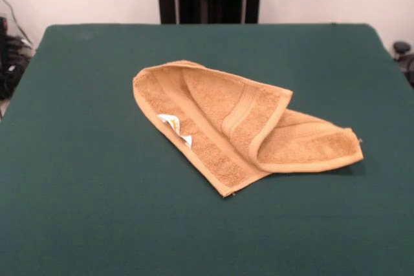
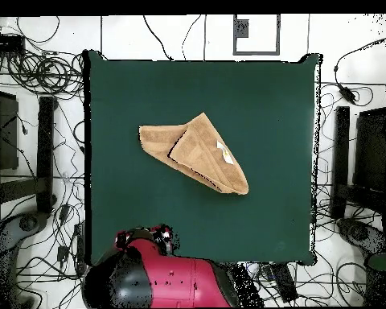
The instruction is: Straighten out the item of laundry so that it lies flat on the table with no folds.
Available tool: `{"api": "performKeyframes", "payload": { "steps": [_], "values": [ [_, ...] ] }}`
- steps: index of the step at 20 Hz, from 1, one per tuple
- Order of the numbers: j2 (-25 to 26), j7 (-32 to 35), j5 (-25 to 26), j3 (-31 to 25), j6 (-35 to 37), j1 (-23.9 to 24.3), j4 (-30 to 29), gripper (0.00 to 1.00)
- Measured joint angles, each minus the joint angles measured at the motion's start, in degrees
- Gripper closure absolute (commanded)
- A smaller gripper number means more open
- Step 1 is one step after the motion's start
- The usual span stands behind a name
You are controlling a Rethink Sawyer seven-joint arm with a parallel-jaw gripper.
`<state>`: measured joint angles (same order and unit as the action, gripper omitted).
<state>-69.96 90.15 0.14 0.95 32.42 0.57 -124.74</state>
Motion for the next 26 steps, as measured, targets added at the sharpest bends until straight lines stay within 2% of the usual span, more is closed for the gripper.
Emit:
{"api": "performKeyframes", "payload": {
  "steps": [8, 12, 20, 26],
  "values": [
    [0.4, 0.0, 0.0, 0.0, -3.6, 3.8, -0.7, 0.00],
    [2.7, 0.0, 0.0, 0.0, -6.4, 4.7, -0.5, 0.00],
    [15.1, 0.0, 0.9, 0.0, -16.7, 7.6, 3.4, 0.00],
    [23.0, 0.0, 2.2, -0.3, -18.6, 11.2, 7.1, 0.00]
  ]
}}
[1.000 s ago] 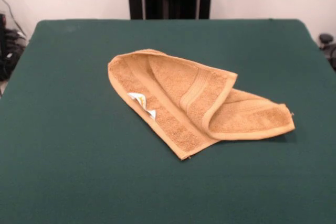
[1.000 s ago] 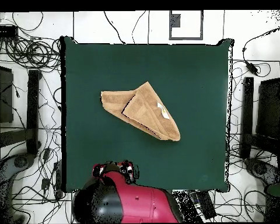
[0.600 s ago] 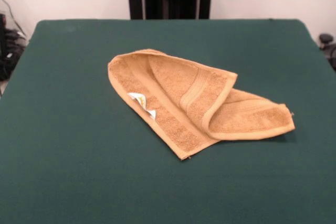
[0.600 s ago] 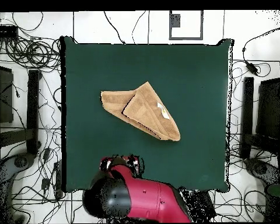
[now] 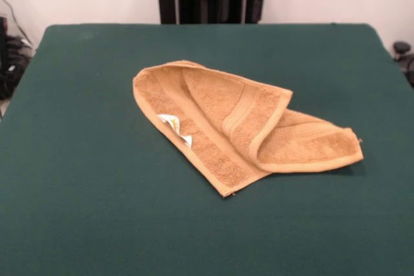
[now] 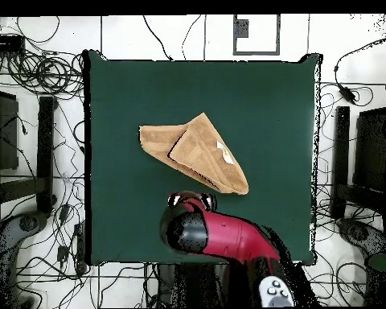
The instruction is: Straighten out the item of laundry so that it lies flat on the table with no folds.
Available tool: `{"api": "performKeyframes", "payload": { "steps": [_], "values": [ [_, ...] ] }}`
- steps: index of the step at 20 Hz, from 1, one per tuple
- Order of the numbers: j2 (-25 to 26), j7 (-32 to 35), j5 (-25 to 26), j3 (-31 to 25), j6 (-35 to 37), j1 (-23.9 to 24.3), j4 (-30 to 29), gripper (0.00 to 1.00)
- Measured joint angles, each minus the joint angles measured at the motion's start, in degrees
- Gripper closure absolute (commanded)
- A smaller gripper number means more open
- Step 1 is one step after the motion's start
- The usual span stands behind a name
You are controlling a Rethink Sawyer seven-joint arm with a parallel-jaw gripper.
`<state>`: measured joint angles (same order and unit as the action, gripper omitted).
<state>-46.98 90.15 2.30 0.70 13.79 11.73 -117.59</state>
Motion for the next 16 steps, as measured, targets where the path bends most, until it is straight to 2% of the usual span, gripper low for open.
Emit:
{"api": "performKeyframes", "payload": {
  "steps": [9, 16],
  "values": [
    [9.8, 0.0, 3.9, -0.4, -0.4, 6.6, 7.2, 0.00],
    [14.9, 0.0, 5.1, -0.1, -3.7, 5.5, 10.7, 0.00]
  ]
}}
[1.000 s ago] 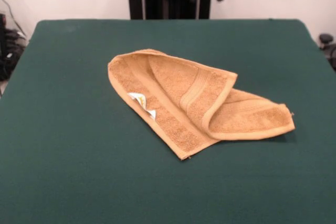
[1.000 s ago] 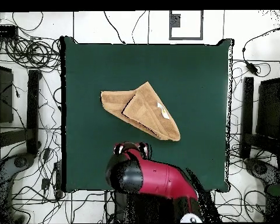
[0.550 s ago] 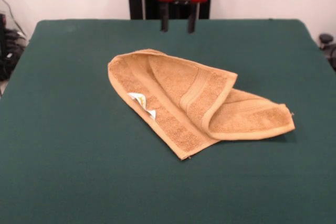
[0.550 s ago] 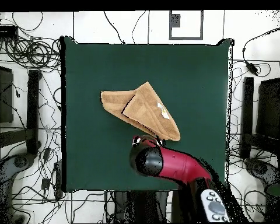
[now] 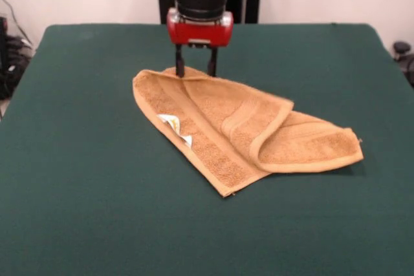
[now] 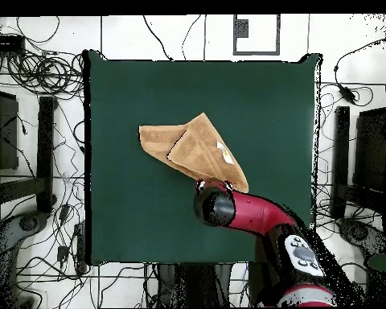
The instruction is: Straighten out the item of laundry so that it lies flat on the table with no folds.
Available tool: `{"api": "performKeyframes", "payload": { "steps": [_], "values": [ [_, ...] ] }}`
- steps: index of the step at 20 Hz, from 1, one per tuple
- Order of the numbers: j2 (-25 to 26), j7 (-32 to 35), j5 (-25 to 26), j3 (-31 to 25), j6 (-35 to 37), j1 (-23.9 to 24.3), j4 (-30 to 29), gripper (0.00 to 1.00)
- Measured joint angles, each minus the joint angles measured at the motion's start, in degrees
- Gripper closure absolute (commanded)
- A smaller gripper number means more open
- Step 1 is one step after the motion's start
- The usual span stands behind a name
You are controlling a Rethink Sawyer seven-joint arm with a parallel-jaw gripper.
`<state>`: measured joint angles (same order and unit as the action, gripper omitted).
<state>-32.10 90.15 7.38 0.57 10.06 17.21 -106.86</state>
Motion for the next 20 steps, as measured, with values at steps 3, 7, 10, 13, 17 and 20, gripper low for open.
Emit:
{"api": "performKeyframes", "payload": {
  "steps": [3, 7, 10, 13, 17, 20],
  "values": [
    [1.3, 0.0, 0.0, 1.1, -2.3, -3.1, 0.5, 0.00],
    [1.8, 0.0, -1.1, 3.3, -3.4, -8.8, 0.5, 0.00],
    [1.8, 0.1, -2.9, 5.1, -3.4, -13.5, 0.4, 0.00],
    [1.6, 0.1, -5.6, 7.1, -3.4, -18.5, 0.4, 0.00],
    [1.2, 0.3, -8.5, 8.8, -3.4, -22.3, 0.4, 0.00],
    [1.0, 0.5, -10.9, 10.2, -3.4, -25.1, 0.3, 0.00]
  ]
}}
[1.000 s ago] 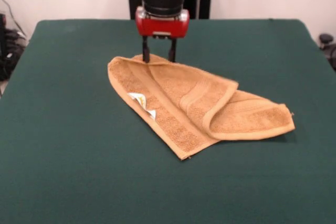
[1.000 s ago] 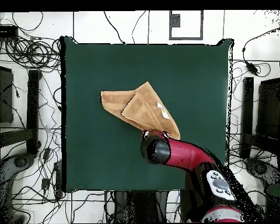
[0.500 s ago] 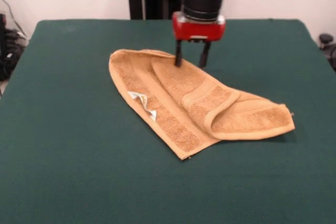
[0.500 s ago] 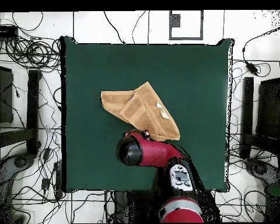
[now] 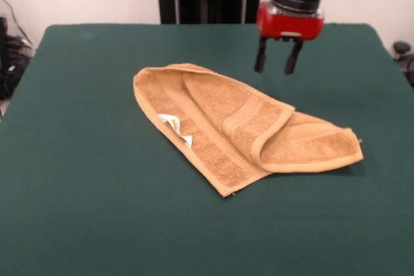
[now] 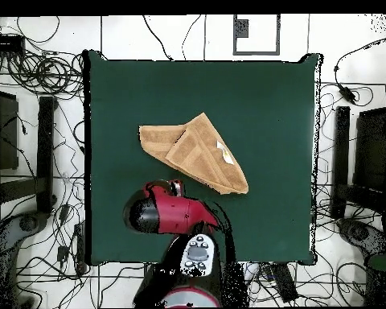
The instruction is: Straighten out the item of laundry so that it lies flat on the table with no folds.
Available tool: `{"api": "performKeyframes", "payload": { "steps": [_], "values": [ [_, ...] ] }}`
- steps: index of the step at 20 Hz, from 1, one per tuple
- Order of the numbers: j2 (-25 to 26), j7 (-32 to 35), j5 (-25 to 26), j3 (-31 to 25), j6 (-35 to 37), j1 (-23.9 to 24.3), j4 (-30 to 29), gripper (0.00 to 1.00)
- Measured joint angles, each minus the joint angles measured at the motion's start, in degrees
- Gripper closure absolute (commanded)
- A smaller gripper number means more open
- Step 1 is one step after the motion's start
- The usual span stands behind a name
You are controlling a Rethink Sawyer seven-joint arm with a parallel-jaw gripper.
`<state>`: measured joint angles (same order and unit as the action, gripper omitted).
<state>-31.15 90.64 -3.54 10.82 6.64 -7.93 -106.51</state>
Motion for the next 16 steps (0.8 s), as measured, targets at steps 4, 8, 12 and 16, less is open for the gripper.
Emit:
{"api": "performKeyframes", "payload": {
  "steps": [4, 8, 12, 16],
  "values": [
    [-0.3, 0.0, -1.3, 0.2, 0.0, -0.5, -0.1, 0.00],
    [-0.5, 0.0, -1.5, 0.2, -0.1, 0.7, -0.2, 0.00],
    [-0.5, 0.0, -1.5, -0.4, -1.3, 4.4, -0.3, 0.00],
    [-0.1, 0.0, -1.2, -1.6, -3.1, 9.4, -0.3, 0.00]
  ]
}}
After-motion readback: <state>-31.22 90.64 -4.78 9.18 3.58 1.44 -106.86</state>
